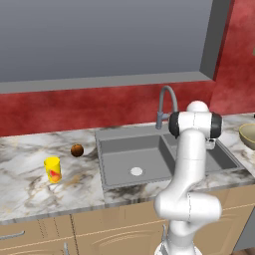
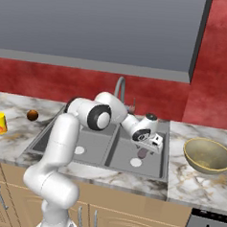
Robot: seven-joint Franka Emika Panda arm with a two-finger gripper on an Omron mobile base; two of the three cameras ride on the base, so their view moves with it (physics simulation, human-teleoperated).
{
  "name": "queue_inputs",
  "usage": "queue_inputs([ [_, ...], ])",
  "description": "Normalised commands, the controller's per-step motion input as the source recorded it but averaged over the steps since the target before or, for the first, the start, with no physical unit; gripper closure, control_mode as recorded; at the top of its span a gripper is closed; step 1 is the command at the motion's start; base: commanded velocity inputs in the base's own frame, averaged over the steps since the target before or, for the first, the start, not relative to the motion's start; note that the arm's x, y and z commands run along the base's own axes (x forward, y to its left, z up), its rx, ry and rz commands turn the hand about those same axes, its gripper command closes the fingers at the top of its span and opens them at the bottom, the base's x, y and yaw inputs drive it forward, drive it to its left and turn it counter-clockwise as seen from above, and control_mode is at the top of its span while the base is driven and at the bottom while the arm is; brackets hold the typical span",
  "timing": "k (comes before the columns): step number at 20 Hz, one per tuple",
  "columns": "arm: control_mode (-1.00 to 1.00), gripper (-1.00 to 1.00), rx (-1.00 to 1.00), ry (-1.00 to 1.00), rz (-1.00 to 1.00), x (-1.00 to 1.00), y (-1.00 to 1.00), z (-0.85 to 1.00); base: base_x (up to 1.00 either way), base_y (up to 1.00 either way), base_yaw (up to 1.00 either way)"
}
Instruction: Remove the eggplant and orange from the sink. Then move the bowl and cup from the counter to the sink for washing.
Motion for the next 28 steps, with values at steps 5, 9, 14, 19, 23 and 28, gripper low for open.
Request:
queue_inputs([
  [5, -1.0, -1.0, 0.0, 0.01, 0.0, 0.13, 0.0, -0.18, 0.0, 0.0, 0.0],
  [9, -1.0, -1.0, 0.0, 0.04, 0.0, 0.11, 0.0, -0.18, 0.0, 0.0, 0.0],
  [14, -1.0, -1.0, 0.0, 0.05, 0.0, 0.02, -0.02, -0.18, 0.0, 0.0, 0.0],
  [19, -1.0, -1.0, 0.0, 0.06, 0.0, 0.02, -0.01, -0.19, 0.0, 0.0, 0.0],
  [23, -1.0, -1.0, 0.0, 0.07, 0.0, 0.07, 0.0, -0.19, 0.0, 0.0, 0.0],
  [28, -1.0, 1.0, 0.0, 0.11, -0.01, 0.01, 0.06, -0.24, 0.0, 0.0, 0.0],
])
